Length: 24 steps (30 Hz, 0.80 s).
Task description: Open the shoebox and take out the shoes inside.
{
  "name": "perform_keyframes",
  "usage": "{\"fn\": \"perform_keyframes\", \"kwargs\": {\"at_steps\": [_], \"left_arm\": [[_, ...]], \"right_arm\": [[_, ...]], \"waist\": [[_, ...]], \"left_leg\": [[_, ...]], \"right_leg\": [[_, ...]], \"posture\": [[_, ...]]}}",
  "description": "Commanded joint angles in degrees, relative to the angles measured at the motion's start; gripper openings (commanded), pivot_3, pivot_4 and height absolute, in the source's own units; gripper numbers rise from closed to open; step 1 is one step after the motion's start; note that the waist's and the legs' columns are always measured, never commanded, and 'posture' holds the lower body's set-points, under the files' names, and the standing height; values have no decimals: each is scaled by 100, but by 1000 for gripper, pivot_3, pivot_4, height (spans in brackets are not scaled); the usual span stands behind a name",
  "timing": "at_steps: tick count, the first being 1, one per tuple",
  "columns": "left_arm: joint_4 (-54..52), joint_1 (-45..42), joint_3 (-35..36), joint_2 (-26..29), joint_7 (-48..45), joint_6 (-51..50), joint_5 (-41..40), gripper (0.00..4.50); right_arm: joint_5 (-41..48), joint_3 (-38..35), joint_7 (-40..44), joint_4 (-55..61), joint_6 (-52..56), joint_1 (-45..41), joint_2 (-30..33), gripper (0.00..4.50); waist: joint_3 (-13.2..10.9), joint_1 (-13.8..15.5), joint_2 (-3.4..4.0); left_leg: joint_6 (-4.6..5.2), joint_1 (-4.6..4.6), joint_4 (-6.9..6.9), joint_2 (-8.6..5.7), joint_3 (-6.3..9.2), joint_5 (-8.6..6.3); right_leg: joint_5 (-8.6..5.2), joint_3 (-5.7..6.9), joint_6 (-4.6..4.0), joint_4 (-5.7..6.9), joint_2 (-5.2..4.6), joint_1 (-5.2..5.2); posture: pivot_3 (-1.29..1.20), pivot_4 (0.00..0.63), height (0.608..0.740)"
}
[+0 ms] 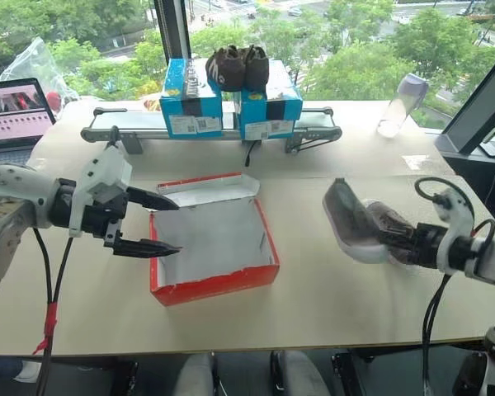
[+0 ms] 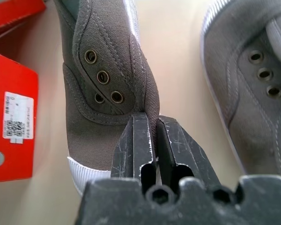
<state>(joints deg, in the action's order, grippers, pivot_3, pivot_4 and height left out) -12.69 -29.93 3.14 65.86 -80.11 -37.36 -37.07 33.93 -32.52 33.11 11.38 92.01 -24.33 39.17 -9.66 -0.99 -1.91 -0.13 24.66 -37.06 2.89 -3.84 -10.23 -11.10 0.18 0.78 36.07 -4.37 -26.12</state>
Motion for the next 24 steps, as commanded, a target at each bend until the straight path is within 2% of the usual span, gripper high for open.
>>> {"fn": "perform_keyframes", "kwargs": {"at_steps": [1, 4, 6, 7, 11, 17, 20, 24], "left_arm": [[-91, -3, 197, 46, -19, 55, -10, 4500], [-104, 39, 250, 77, -18, 53, -17, 4500], [-108, 56, 276, 94, -19, 53, -20, 4500], [-108, 60, 283, 99, -19, 51, -20, 4500], [-134, 93, 324, 123, -20, 39, -30, 4500], [-188, 211, 612, 189, 70, -89, -137, 4500], [-192, 242, 1010, 155, 231, -279, -393, 4500], [167, 155, 1739, -217, 1111, -668, -689, 4500]], "right_arm": [[-13, 75, -13, -175, -309, 140, 78, 62], [-79, 131, -31, -501, -558, 206, 141, 62], [-95, 166, -34, -641, -665, 220, 204, 820], [-81, 174, -40, -651, -666, 202, 215, 1003], [-10, 204, -11, -654, -739, 136, 308, 2364], [259, 364, 422, -500, -914, -540, 1014, 4426], [576, 456, 718, -460, -929, -1087, 1211, 4426], [1032, 780, 924, -51, -861, -1639, 1063, 4426]], "waist": [[0, 13, 0], [0, 17, 0], [0, 17, -1], [0, 18, 0], [0, 15, -1], [-1, -9, 0], [-1, -21, -1], [-2, 4, -3]], "left_leg": [[0, 0, 0, 0, 0, 0], [0, 1, 0, -2, 0, 0], [0, 3, 0, -4, 0, 0], [0, 3, 0, -5, -1, 0], [1, 2, 0, -5, -1, 0], [1, 0, -1, -5, -6, 0], [1, -5, 0, -3, -9, 0], [1, -5, 2, 0, -4, 0]], "right_leg": [[0, -1, 0, -1, 1, 2], [0, -3, 1, -4, 1, 3], [1, -7, 2, -5, 1, 2], [1, -9, 4, -5, 1, 2], [2, -10, 5, -5, 2, 2], [2, -24, 6, -4, 4, -1], [1, -32, 4, -4, 9, -2], [1, -30, 5, -5, 13, 0]], "posture": [[0, 150, 740], [0, 150, 740], [0, 150, 740], [0, 150, 740], [0, 150, 740], [0, 150, 740], [0, 150, 740], [0, 150, 740]]}}
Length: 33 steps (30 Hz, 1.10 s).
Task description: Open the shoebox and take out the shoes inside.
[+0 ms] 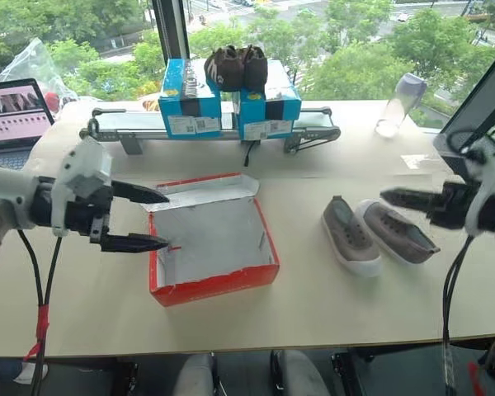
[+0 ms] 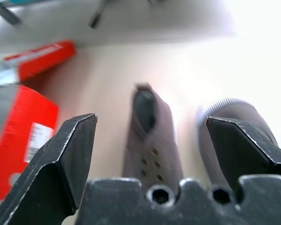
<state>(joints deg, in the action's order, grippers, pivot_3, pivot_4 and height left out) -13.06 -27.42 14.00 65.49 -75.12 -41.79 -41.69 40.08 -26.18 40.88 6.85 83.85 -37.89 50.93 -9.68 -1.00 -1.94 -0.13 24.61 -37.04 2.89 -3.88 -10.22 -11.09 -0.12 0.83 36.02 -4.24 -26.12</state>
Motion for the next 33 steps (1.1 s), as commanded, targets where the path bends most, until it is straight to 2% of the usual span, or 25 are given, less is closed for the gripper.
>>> {"fn": "perform_keyframes", "kwargs": {"at_steps": [1, 3, 7, 11, 15, 18, 21, 24, 28, 31, 33], "left_arm": [[287, -45, 813, -259, 798, -238, -217, 4500], [200, 333, 1046, -747, 1870, -74, 295, 4500], [-193, 366, 1691, -1811, 3336, 32, 170, 4500], [-443, 769, 2033, -2645, 4755, 451, 767, 4500], [-847, 1453, 2197, -3152, 5245, 498, 843, 4500], [-1353, 2564, 1915, -3514, 5311, 726, 1189, 4500], [-1612, 3525, 1461, -4175, 5683, 1497, 1912, 4500], [-1714, 3960, 1159, -4524, 5920, 1825, 2309, 4500], [-2183, 4508, 320, -5159, 6359, 2136, 2847, 4500], [-2321, 4646, 49, -5463, 6491, 2004, 2792, 4500], [-2399, 4714, -146, -5616, 6610, 2081, 2915, 4500]], "right_arm": [[505, 189, 126, 477, 4, -353, -200, 4426], [268, 587, 65, 702, -484, -116, -229, 4426], [-221, 763, -250, 494, -1442, 42, -353, 4426], [-1128, 1103, -494, 578, -2916, 689, -366, 4426], [-1261, 777, -624, 856, -3595, 1290, -548, 4426], [-1356, 57, -1266, 1298, -4024, 1938, -1118, 4426], [-1387, 31, -1801, 2510, -4324, 3240, -2104, 4426], [-1522, 254, -1996, 3096, -4653, 3842, -2556, 4426], [-2113, 736, -2667, 3476, -5272, 4721, -3427, 4426], [-2460, 1074, -2927, 3522, -5602, 4955, -3731, 4426], [-2717, 1214, -3088, 3380, -5810, 5053, -3843, 4426]], "waist": [[0, -1, 0], [1, 3, 0], [-5, 44, -9], [-2, 66, -24], [2, 58, -26], [4, 29, -25], [21, 46, -43], [27, 51, -52], [58, 29, -55], [67, -7, -49], [79, -24, -29]], "left_leg": [[0, 1, 0, 0, 1, 0], [0, 1, -1, 0, 1, 0], [1, 6, -9, -6, -4, 0], [9, 42, -48, -9, 4, 2], [19, 37, -48, -16, -9, -4], [19, 37, -60, -9, -10, -5], [23, 31, -57, -9, -14, -9], [18, 24, -53, 0, -9, -12], [-24, 11, -57, -1, -27, -36], [-27, -22, -56, 14, -17, -40], [-26, 8, -43, 39, 3, -41]], "right_leg": [[3, 0, 4, 0, 0, 0], [5, -1, 9, 1, 1, 0], [10, -5, 21, -6, -6, 9], [23, -8, 37, -11, -3, 6], [30, -27, 48, -19, -9, 8], [34, -31, 48, -14, -1, 8], [31, -34, 50, -17, -4, 12], [7, -28, 6, -10, -3, 14], [15, -41, 1, -20, -15, 21], [14, -44, 2, -44, -19, 51], [14, -28, 2, -100, -10, 46]], "posture": [[0, 150, 740], [0, 150, 740], [0, 150, 740], [0, 150, 740], [0, 150, 740], [0, 150, 740], [0, 150, 740], [0, 150, 740], [0, 150, 740], [0, 150, 740], [0, 150, 740]]}}
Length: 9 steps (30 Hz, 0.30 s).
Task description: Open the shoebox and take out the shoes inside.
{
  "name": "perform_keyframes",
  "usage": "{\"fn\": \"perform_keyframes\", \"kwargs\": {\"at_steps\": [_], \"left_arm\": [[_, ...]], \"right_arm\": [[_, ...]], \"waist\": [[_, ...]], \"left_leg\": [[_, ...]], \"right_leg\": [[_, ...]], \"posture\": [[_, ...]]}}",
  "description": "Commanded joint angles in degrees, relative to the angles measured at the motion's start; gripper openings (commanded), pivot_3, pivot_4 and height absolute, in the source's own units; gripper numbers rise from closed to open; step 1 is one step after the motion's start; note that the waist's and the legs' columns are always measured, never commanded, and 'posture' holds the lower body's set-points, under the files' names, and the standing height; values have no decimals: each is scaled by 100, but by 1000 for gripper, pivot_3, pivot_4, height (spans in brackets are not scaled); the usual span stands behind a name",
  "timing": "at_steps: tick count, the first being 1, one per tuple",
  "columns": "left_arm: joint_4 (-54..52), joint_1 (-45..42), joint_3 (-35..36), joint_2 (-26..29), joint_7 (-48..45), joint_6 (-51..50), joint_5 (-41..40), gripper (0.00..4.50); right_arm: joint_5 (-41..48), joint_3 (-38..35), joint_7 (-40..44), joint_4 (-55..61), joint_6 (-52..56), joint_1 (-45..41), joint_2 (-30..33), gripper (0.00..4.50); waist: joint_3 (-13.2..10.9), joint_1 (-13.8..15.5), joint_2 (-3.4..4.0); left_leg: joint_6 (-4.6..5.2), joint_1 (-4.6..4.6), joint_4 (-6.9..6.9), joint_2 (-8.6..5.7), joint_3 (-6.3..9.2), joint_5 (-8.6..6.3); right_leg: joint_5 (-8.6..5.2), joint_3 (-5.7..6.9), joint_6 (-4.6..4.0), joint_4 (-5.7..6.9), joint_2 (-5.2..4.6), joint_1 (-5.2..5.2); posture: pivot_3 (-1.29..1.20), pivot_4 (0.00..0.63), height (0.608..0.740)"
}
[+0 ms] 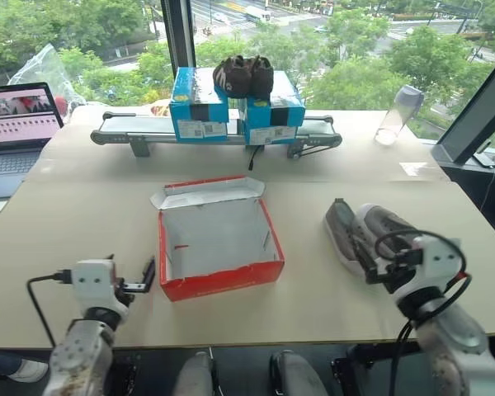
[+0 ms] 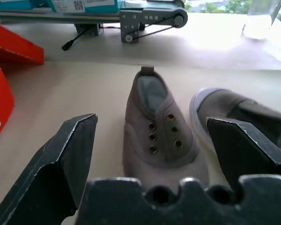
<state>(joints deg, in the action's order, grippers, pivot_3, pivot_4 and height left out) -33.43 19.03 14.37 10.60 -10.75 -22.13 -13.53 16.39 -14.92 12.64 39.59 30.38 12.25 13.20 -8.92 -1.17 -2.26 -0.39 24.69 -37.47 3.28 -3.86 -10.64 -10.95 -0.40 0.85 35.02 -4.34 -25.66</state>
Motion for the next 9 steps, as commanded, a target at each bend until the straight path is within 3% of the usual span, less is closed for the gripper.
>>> {"fn": "perform_keyframes", "kwargs": {"at_steps": [1, 9], "left_arm": [[-355, 92, -270, -205, 251, 181, 184, 4500], [-64, 219, -550, -595, 553, 537, 454, 4500]], "right_arm": [[-466, 160, -316, -31, -546, 96, -105, 4426], [-783, 561, -569, -435, -873, 221, -441, 4426]], "waist": [[3, -11, 4], [19, 6, 3]], "left_leg": [[1, 0, 12, 1, -3, 0], [1, -6, 43, -35, -13, 1]], "right_leg": [[0, 0, 0, -8, -3, -5], [1, -18, 0, 8, -7, -25]], "posture": [[0, 150, 740], [0, 150, 740]]}}
